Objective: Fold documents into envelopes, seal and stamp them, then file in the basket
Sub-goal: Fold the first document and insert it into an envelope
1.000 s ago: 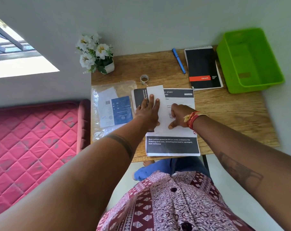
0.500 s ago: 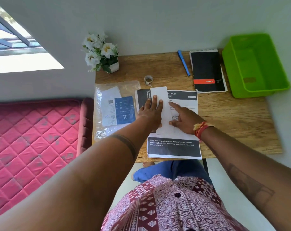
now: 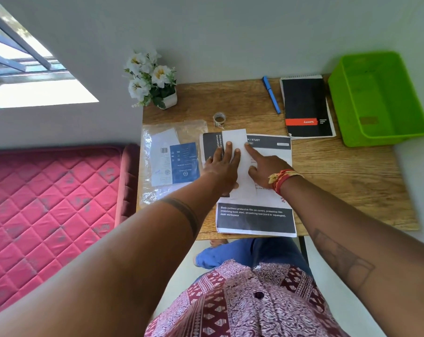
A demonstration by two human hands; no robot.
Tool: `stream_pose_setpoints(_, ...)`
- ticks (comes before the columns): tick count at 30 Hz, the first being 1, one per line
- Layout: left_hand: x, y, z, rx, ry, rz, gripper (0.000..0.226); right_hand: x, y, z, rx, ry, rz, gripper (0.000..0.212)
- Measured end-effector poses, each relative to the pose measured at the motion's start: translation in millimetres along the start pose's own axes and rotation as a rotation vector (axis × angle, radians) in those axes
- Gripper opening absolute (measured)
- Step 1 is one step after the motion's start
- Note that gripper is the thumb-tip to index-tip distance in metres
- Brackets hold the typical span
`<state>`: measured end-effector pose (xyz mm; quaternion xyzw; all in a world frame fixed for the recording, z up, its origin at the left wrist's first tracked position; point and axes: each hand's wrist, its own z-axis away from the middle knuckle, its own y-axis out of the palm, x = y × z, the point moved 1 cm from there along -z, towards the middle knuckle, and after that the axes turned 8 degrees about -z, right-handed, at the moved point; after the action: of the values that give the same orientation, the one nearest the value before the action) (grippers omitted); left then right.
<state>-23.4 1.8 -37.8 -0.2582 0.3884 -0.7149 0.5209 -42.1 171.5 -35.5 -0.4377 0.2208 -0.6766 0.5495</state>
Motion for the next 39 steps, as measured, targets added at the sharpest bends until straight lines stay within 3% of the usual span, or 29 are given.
stream_pose_setpoints(7,0,3,-3,-0.017,-0.004,-0.003,0.109,19,-17,-23,0.088,0.081,0.0,0.088)
stream_pose_setpoints(15,0,4,-3,-0.019,-0.006,0.019,0.108,35,-26,-32,0.085,0.118,0.024,0.088)
stream_pose_setpoints(18,1,3,-2,-0.023,-0.005,0.024,0.108,36,-18,-18,-0.086,0.126,-0.106,0.08)
stream_pose_setpoints(21,2,1,0,-0.024,0.002,0.031,0.108,36,-2,-2,-0.283,0.212,-0.348,0.056)
stream_pose_setpoints(24,1,0,1,-0.019,0.0,0.034,0.108,40,11,5,-0.351,0.321,-0.447,0.047)
stream_pose_setpoints(31,2,1,0,-0.019,0.002,0.046,0.109,41,1,-11,-0.296,0.515,-0.62,0.047)
stream_pose_setpoints(39,13,6,4,-0.073,0.05,0.103,0.109,37,-2,-10,-0.183,0.39,-0.617,0.031)
